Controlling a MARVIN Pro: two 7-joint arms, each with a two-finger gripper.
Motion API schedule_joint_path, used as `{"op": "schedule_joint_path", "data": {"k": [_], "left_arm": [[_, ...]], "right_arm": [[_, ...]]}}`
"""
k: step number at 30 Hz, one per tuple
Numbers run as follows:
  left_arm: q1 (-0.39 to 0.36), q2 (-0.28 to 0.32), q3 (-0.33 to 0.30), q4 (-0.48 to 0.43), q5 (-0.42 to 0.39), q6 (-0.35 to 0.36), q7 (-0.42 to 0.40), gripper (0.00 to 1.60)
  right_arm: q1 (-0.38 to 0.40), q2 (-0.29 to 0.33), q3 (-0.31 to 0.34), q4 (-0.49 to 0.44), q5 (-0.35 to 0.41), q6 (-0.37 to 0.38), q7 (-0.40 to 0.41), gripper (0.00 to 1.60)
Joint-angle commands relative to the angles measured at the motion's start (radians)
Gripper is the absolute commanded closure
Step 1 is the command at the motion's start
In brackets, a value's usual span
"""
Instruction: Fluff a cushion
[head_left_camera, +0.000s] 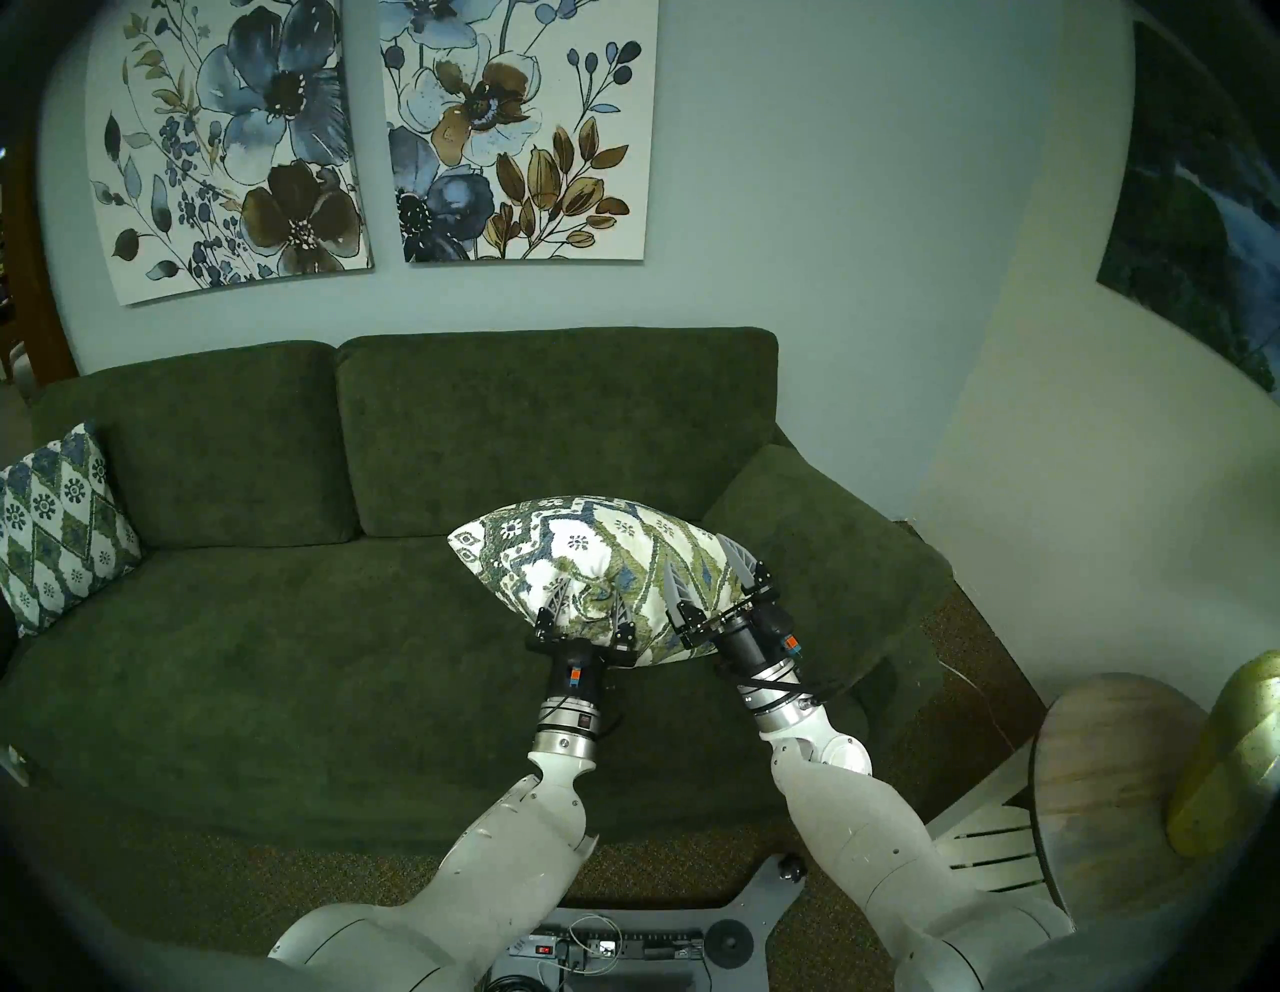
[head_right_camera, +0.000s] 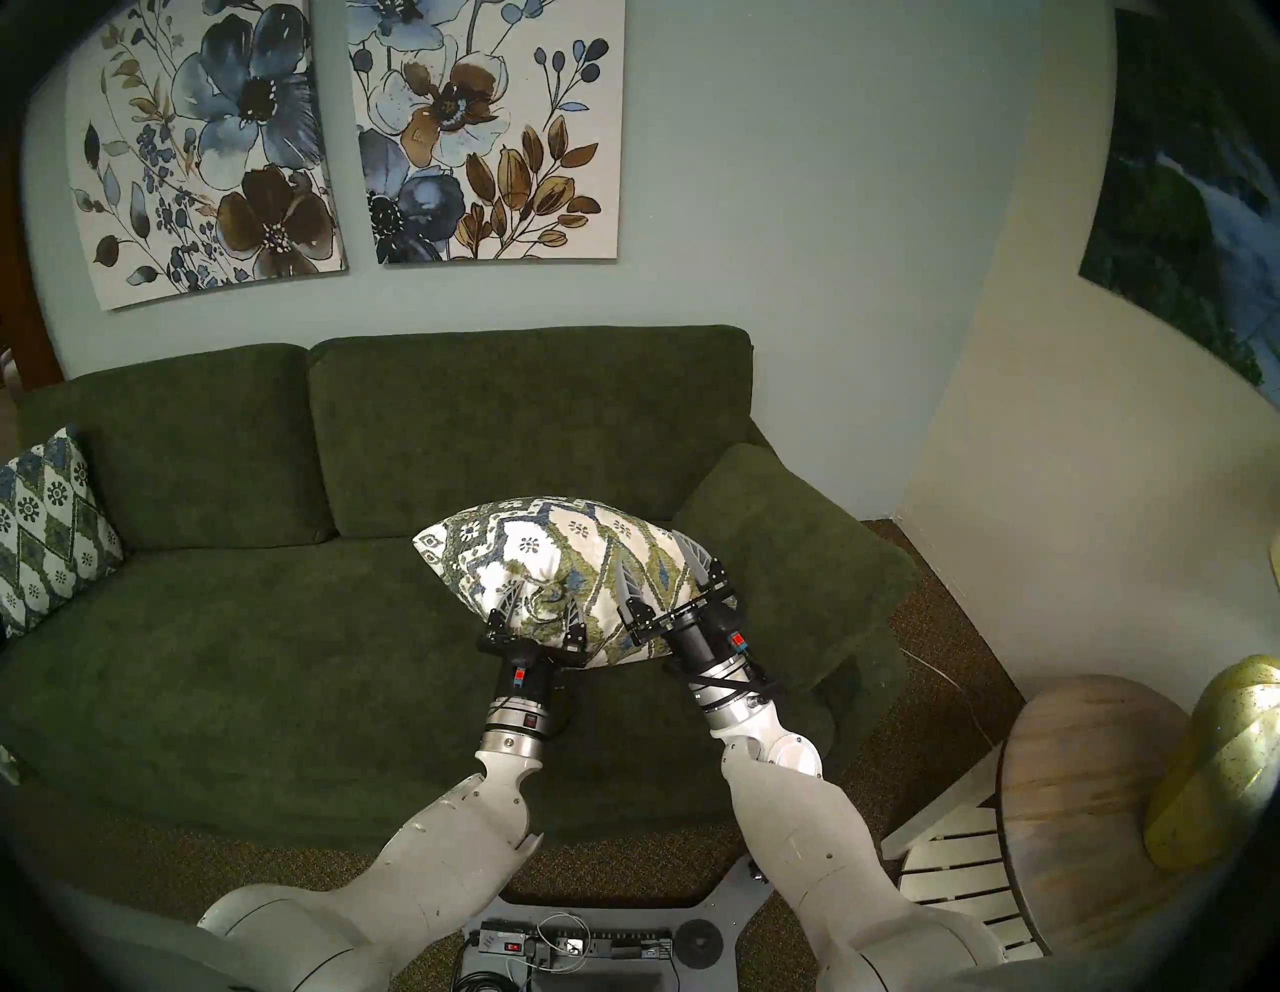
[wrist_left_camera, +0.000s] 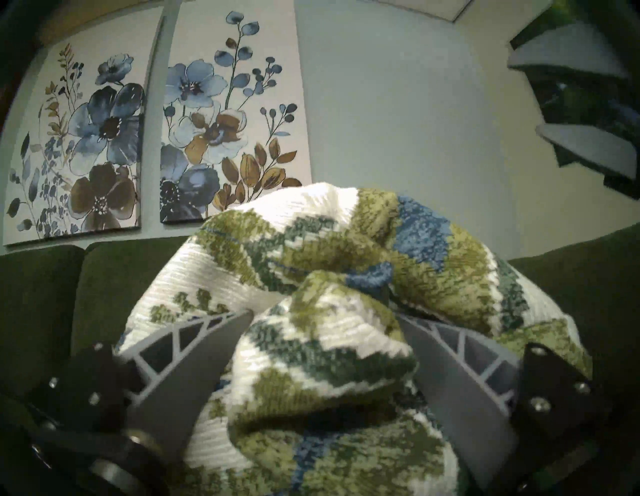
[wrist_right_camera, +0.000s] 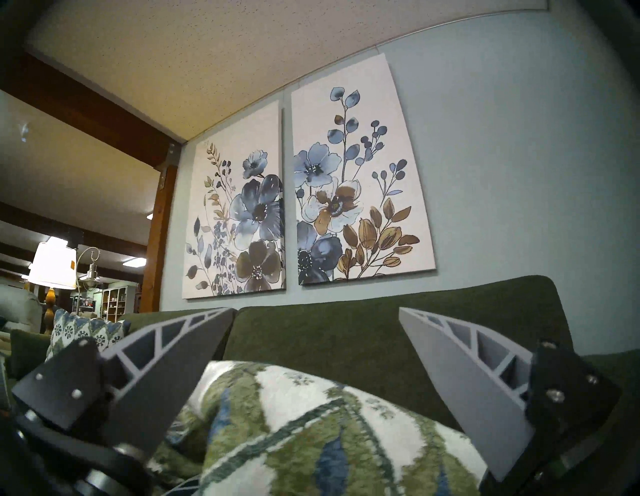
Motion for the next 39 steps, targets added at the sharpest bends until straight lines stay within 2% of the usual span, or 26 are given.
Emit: {"op": "schedule_joint_path", "data": {"k": [1, 11, 20, 21, 22, 30, 31, 33, 34, 39], "left_arm": [[0.032, 0.028, 0.017, -0.109, 0.033, -0.002, 0.018, 0.0], [0.083, 0.094, 0.033, -0.242, 0.084, -0.002, 0.058, 0.0], [0.179, 0.154, 0.049, -0.343, 0.112, -0.002, 0.077, 0.0], [0.189, 0.158, 0.053, -0.351, 0.115, -0.002, 0.079, 0.0], [0.203, 0.167, 0.057, -0.37, 0.122, -0.002, 0.082, 0.0], [0.236, 0.219, 0.074, -0.488, 0.175, -0.002, 0.112, 0.0], [0.239, 0.226, 0.076, -0.514, 0.184, -0.002, 0.115, 0.0], [0.236, 0.229, 0.078, -0.508, 0.193, -0.002, 0.12, 0.0], [0.247, 0.241, 0.079, -0.552, 0.203, -0.002, 0.125, 0.0], [0.261, 0.282, 0.072, -0.615, 0.239, -0.002, 0.15, 0.0]], "right_arm": [[-0.056, -0.038, -0.045, 0.012, -0.006, 0.001, 0.024, 0.0], [-0.07, -0.057, -0.086, -0.009, -0.001, 0.001, 0.023, 0.0], [0.031, -0.011, 0.0, -0.159, 0.052, 0.001, 0.002, 0.0], [0.04, -0.005, 0.01, -0.15, 0.056, 0.001, 0.0, 0.0], [0.036, 0.006, 0.025, -0.185, 0.065, 0.001, -0.003, 0.0], [0.018, 0.044, 0.084, -0.215, 0.102, 0.001, -0.001, 0.0], [0.013, 0.045, 0.086, -0.217, 0.105, 0.001, 0.002, 0.0], [0.008, 0.046, 0.087, -0.219, 0.108, 0.001, 0.005, 0.0], [0.001, 0.047, 0.084, -0.221, 0.11, 0.001, 0.01, 0.0], [-0.032, 0.039, 0.062, -0.215, 0.116, 0.001, 0.026, 0.0]]}}
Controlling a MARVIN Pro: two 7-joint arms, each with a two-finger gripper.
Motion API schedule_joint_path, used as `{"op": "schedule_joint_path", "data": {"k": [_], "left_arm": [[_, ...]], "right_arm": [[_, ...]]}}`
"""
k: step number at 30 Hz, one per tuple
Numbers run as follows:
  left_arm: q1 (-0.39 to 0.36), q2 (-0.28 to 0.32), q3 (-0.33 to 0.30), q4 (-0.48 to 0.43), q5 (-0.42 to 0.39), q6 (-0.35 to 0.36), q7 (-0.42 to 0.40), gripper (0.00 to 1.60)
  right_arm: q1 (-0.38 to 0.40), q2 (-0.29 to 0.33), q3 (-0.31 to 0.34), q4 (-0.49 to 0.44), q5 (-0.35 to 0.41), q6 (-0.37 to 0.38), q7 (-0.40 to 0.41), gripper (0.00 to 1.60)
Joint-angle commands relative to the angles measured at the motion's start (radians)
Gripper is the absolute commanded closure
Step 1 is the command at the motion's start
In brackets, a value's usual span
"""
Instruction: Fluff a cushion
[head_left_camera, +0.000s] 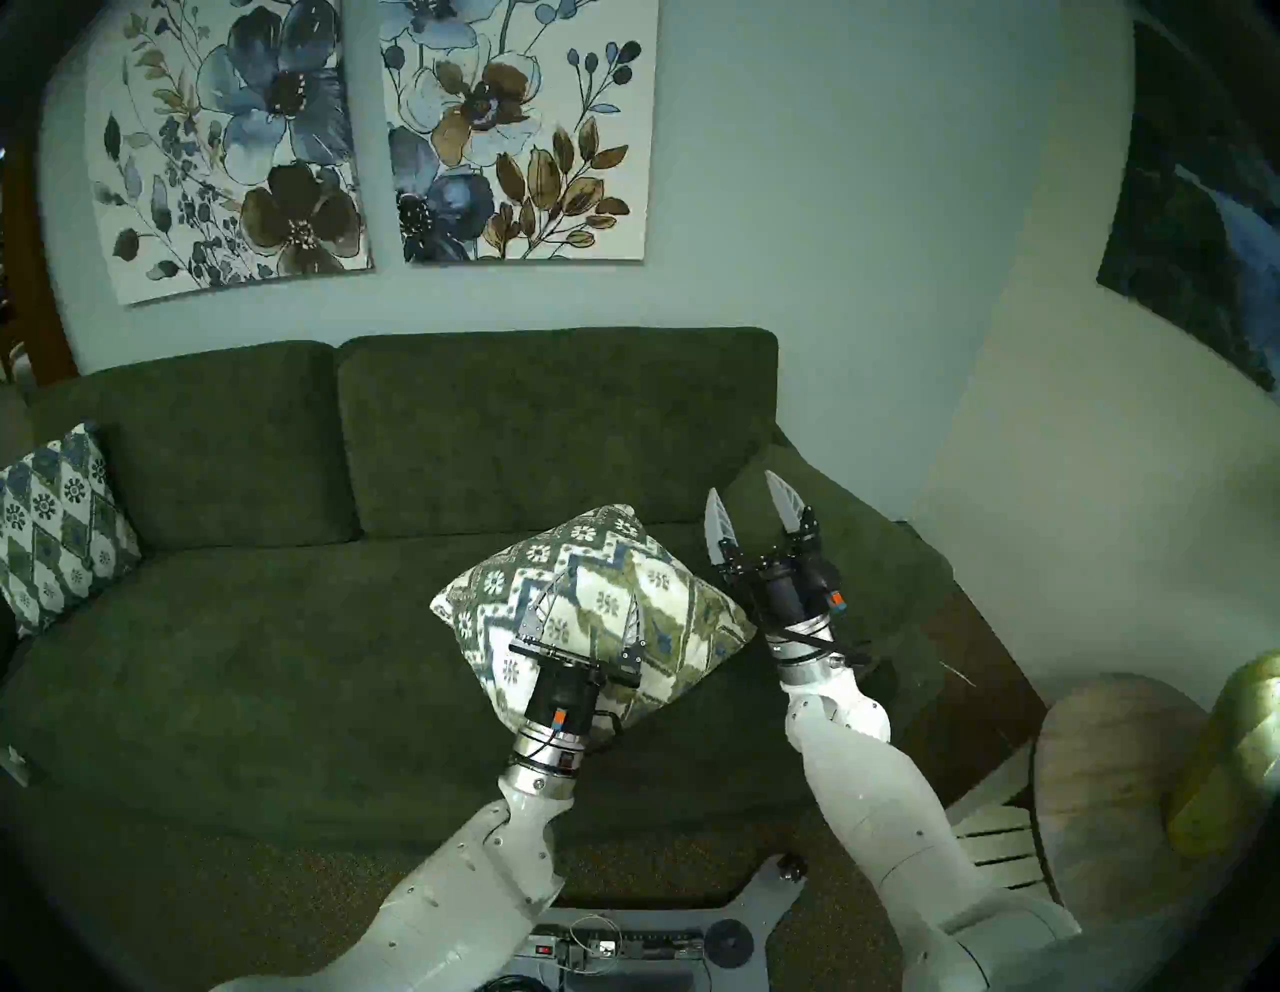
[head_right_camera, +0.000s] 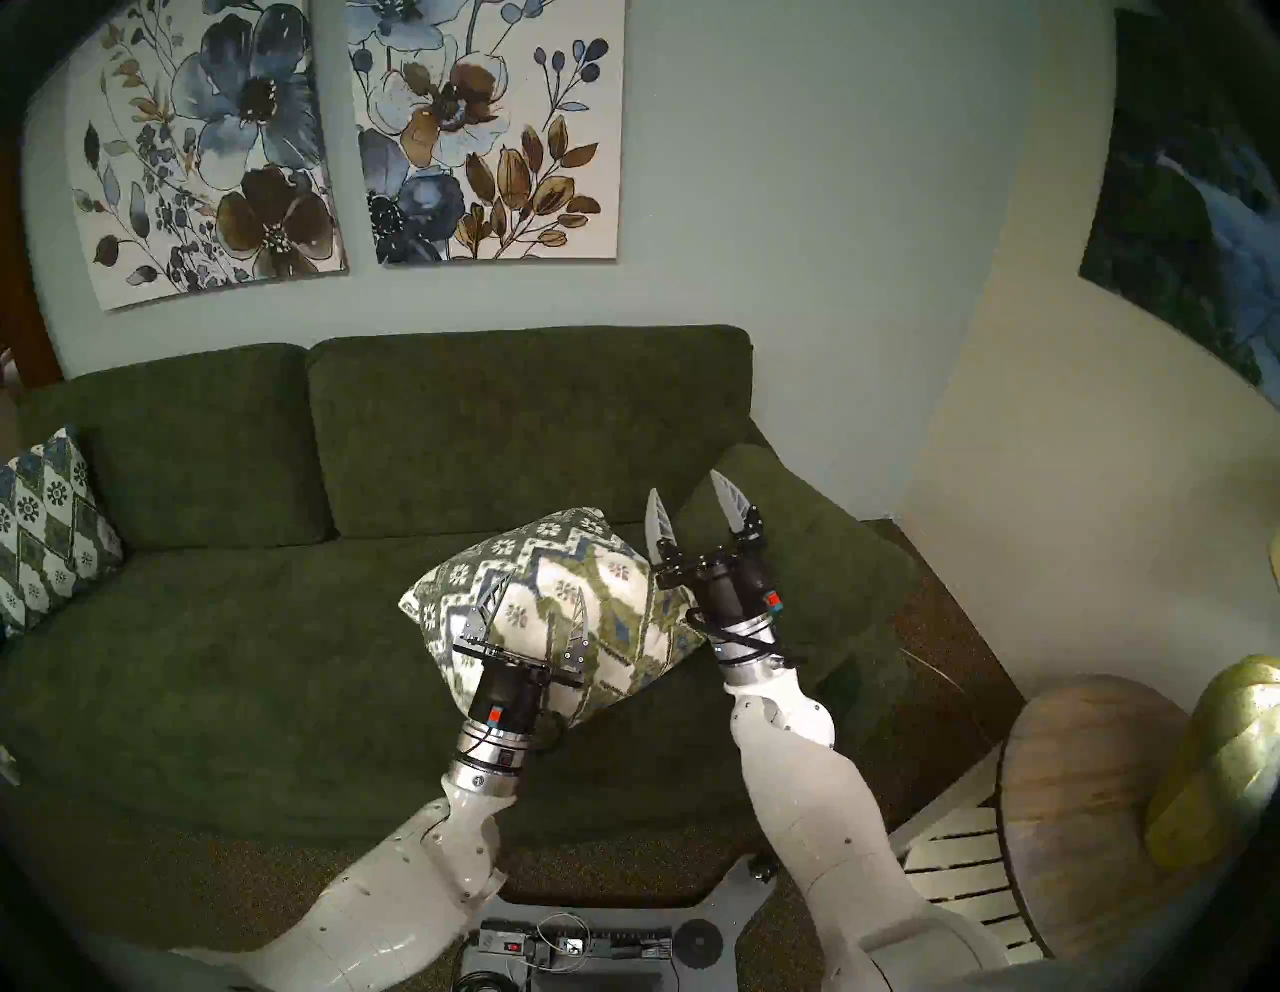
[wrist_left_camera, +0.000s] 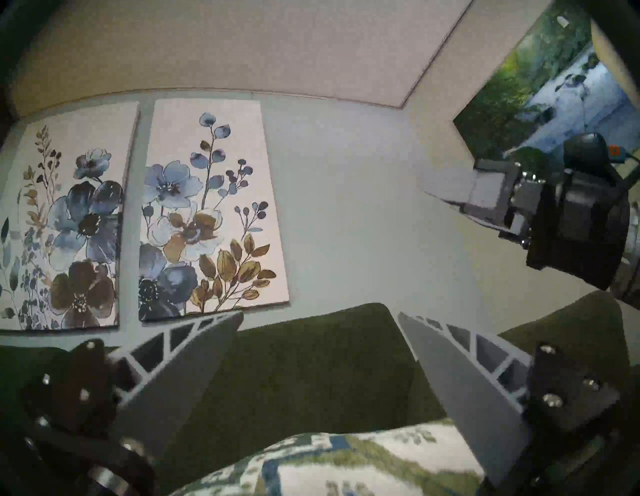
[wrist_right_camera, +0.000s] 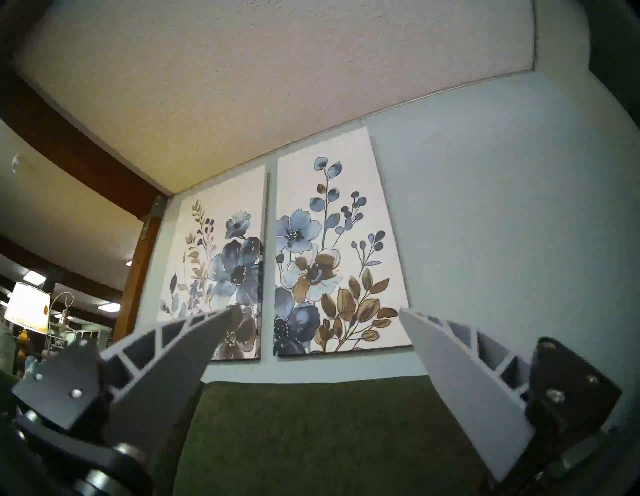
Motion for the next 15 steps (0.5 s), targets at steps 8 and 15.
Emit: {"op": "schedule_joint_path", "data": {"k": [8, 15], "left_arm": [[-0.008, 0.119, -0.063, -0.198, 0.113, -0.002, 0.082, 0.0], [-0.017, 0.218, -0.155, -0.308, 0.142, -0.002, 0.101, 0.0]], "right_arm": [[-0.032, 0.001, -0.047, -0.063, 0.026, 0.001, 0.045, 0.0], [-0.02, -0.012, -0.119, -0.116, 0.044, 0.005, 0.074, 0.0]]}}
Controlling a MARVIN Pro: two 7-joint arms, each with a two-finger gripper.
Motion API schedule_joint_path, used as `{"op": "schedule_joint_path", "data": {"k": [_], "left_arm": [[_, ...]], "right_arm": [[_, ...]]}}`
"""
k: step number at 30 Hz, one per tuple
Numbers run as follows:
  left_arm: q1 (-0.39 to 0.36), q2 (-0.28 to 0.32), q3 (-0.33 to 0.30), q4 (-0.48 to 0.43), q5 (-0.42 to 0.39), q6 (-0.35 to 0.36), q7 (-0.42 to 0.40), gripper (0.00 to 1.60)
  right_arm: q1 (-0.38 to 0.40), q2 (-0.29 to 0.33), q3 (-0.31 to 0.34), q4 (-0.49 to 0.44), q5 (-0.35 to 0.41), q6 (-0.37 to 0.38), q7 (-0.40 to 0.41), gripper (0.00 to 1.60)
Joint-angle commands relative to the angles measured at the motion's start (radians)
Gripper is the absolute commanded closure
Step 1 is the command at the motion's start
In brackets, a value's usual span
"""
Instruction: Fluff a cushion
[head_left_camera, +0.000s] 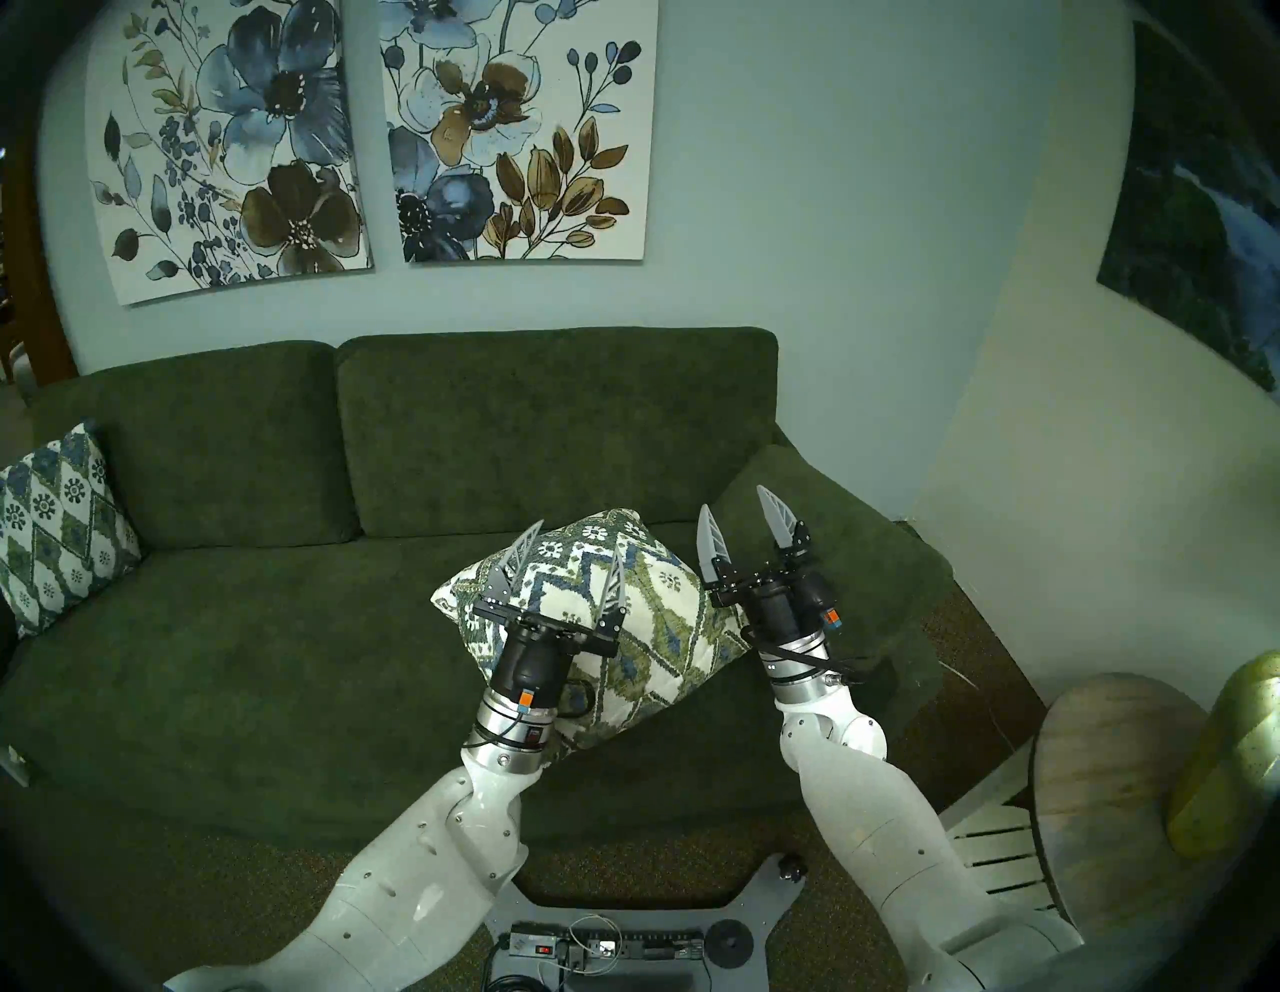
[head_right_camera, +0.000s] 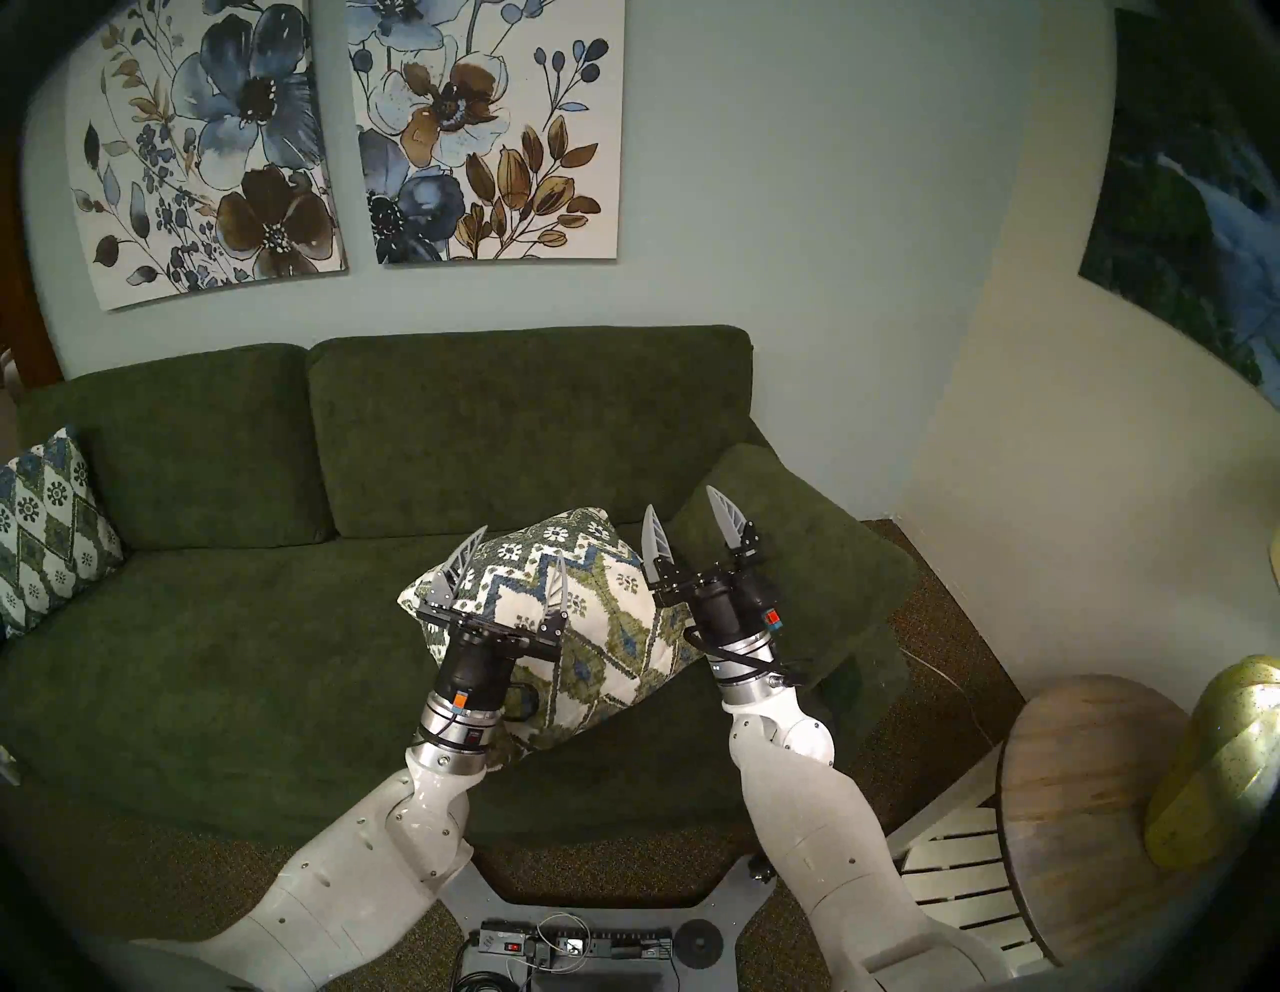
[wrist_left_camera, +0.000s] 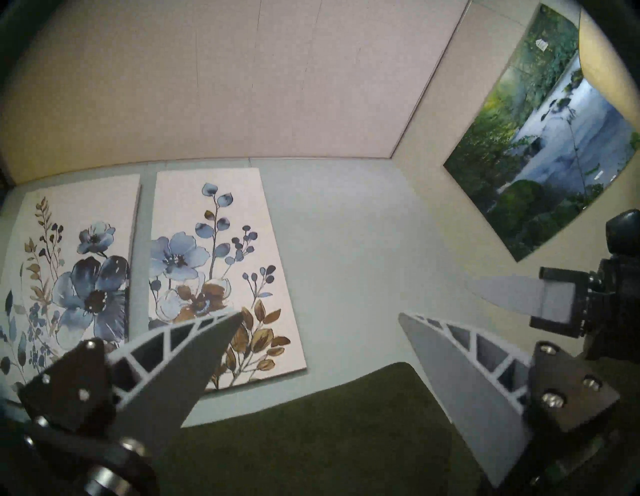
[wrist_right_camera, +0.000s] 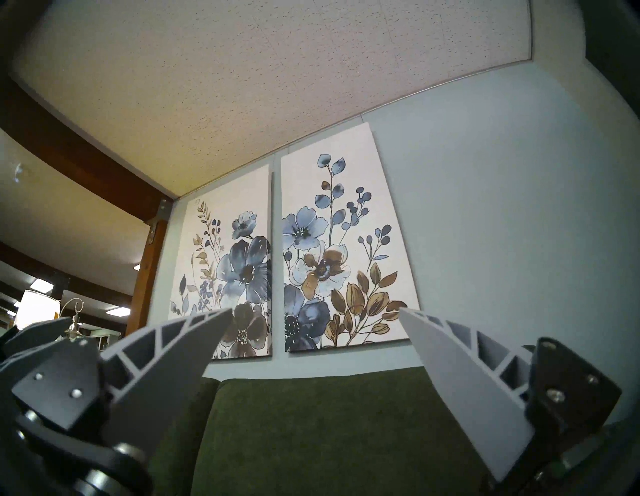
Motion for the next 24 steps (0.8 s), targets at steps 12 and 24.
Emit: {"op": "schedule_joint_path", "data": {"k": [12, 24], "left_arm": [[-0.094, 0.074, -0.103, 0.196, -0.049, 0.037, -0.02, 0.0], [-0.09, 0.013, -0.038, 0.414, -0.072, 0.087, -0.073, 0.0]], "right_arm": [[0.026, -0.068, -0.151, 0.19, -0.011, 0.079, 0.016, 0.0], [-0.006, -0.099, -0.208, 0.388, -0.038, 0.117, 0.013, 0.0]]}}
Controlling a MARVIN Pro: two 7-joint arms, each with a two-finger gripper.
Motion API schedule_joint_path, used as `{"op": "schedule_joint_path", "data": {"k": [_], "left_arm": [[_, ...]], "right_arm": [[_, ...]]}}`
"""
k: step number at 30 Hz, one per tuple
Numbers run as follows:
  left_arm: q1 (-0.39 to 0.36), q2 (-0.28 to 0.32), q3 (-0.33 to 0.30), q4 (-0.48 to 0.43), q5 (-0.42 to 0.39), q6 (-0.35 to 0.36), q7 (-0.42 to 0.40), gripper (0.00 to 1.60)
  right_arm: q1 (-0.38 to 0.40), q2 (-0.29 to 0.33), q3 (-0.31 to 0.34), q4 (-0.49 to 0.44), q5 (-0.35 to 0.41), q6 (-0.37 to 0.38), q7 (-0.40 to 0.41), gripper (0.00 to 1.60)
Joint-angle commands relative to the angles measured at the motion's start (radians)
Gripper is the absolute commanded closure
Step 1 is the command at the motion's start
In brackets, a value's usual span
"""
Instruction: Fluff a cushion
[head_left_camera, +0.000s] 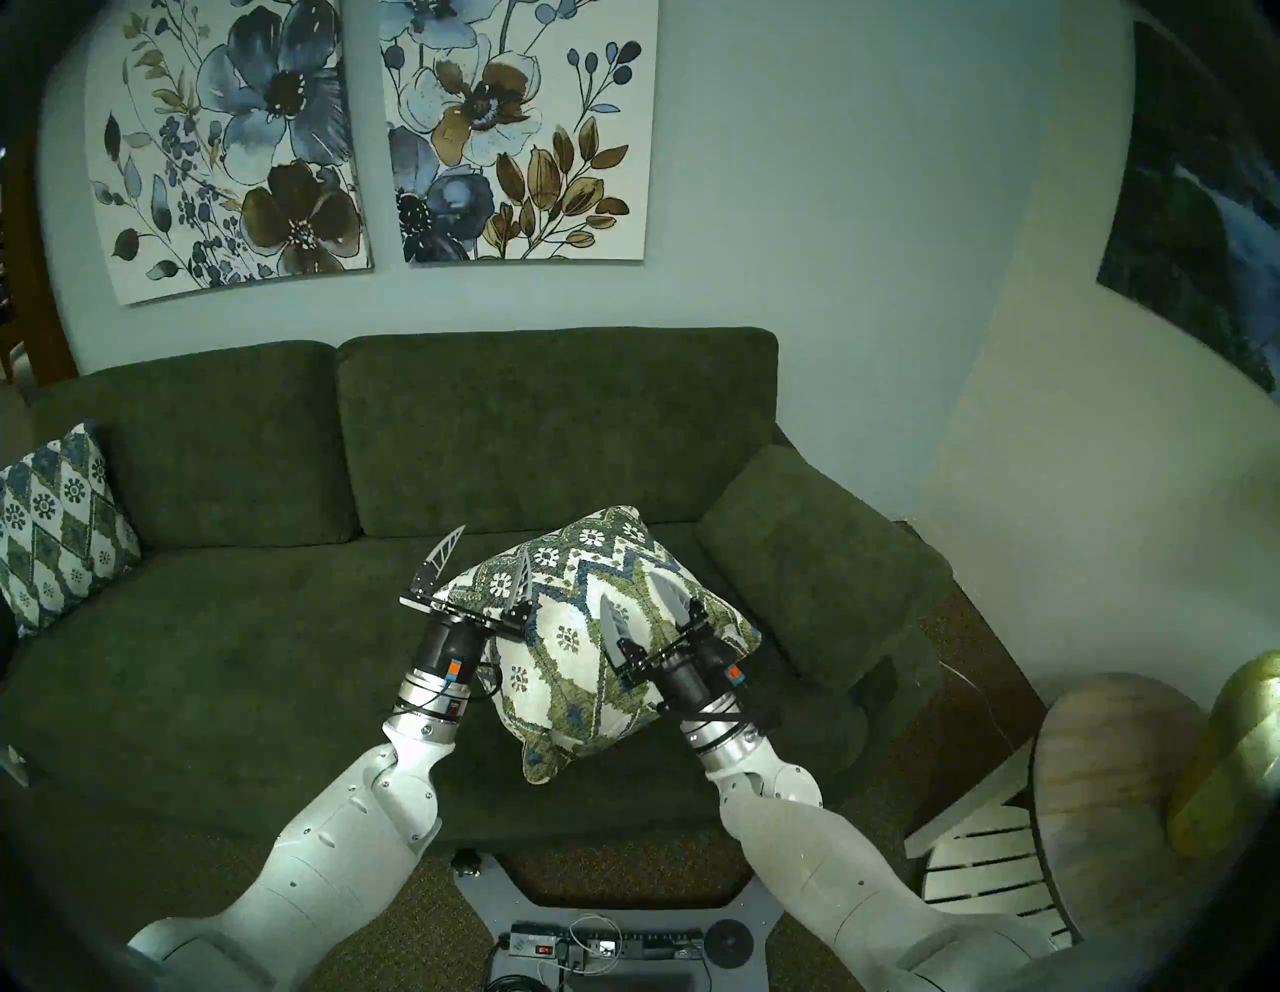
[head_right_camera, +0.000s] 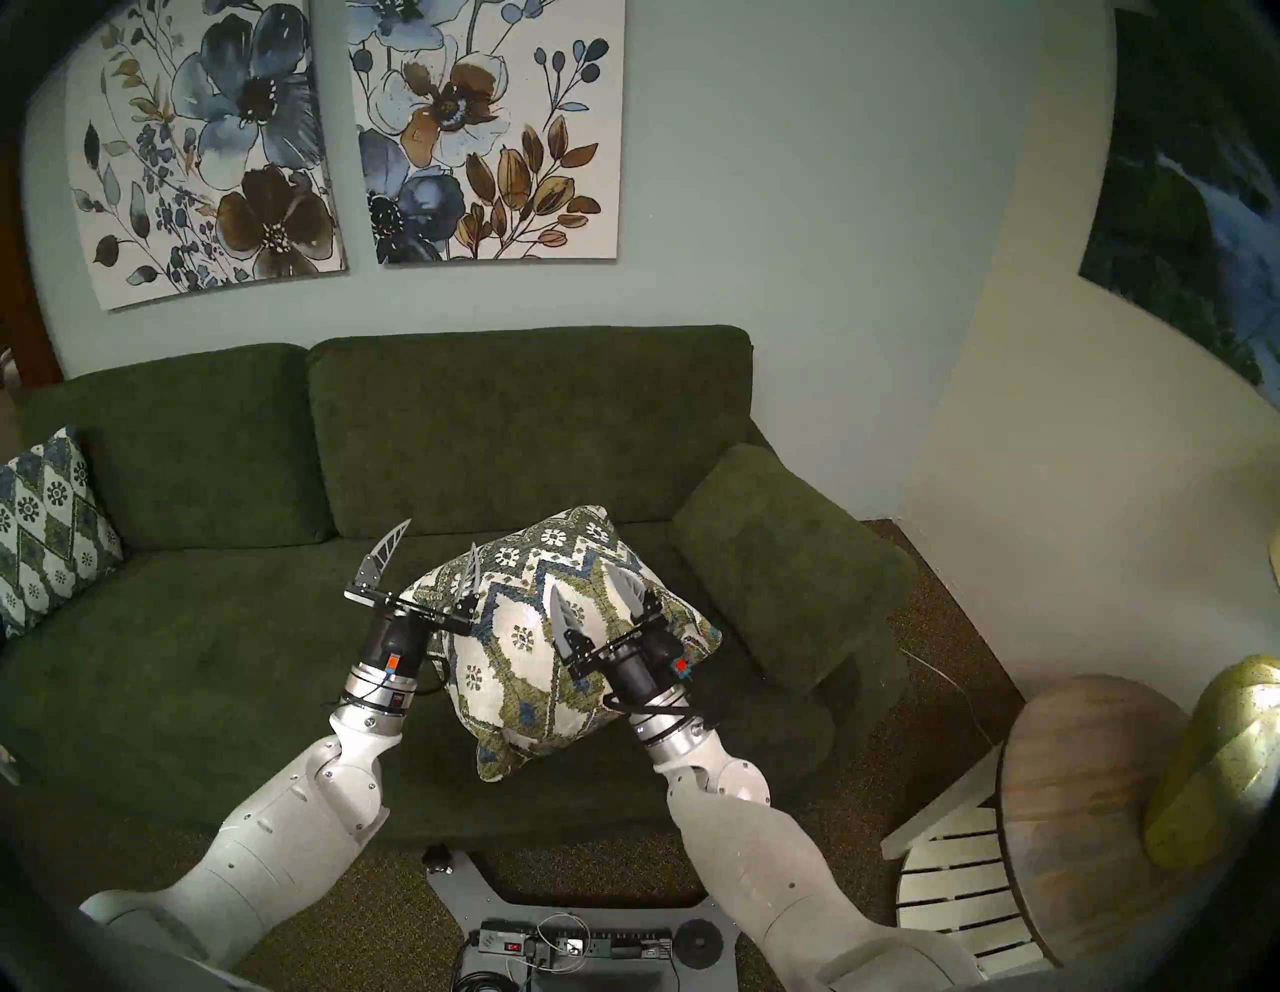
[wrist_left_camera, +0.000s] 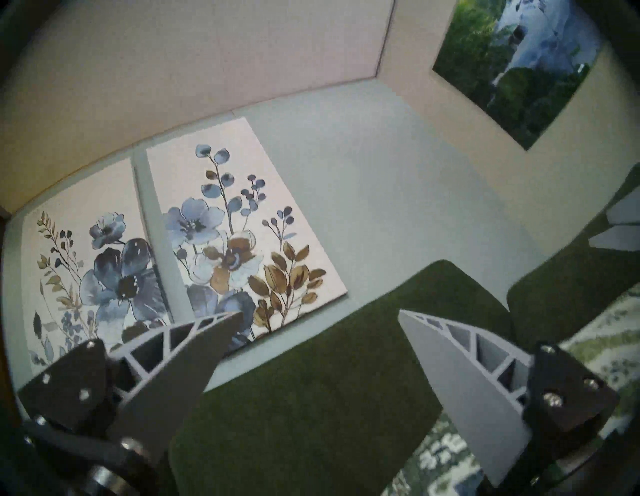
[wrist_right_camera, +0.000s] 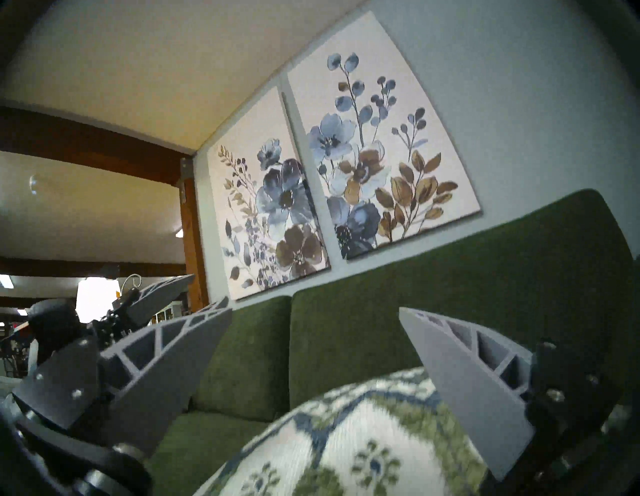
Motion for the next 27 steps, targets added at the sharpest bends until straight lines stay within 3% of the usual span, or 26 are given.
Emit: {"op": "schedule_joint_path", "data": {"k": [1, 16, 27], "left_arm": [[-0.008, -0.051, 0.034, 0.106, -0.013, 0.024, -0.026, 0.0], [-0.016, -0.108, 0.075, 0.328, -0.06, 0.084, -0.081, 0.0], [-0.024, -0.128, 0.073, 0.426, -0.097, 0.089, -0.098, 0.0]], "right_arm": [[-0.017, -0.03, -0.026, 0.09, -0.014, 0.018, -0.009, 0.0], [-0.003, -0.026, -0.02, 0.272, -0.017, 0.058, -0.047, 0.0], [0.008, -0.029, -0.016, 0.354, -0.024, 0.077, -0.06, 0.0]]}}
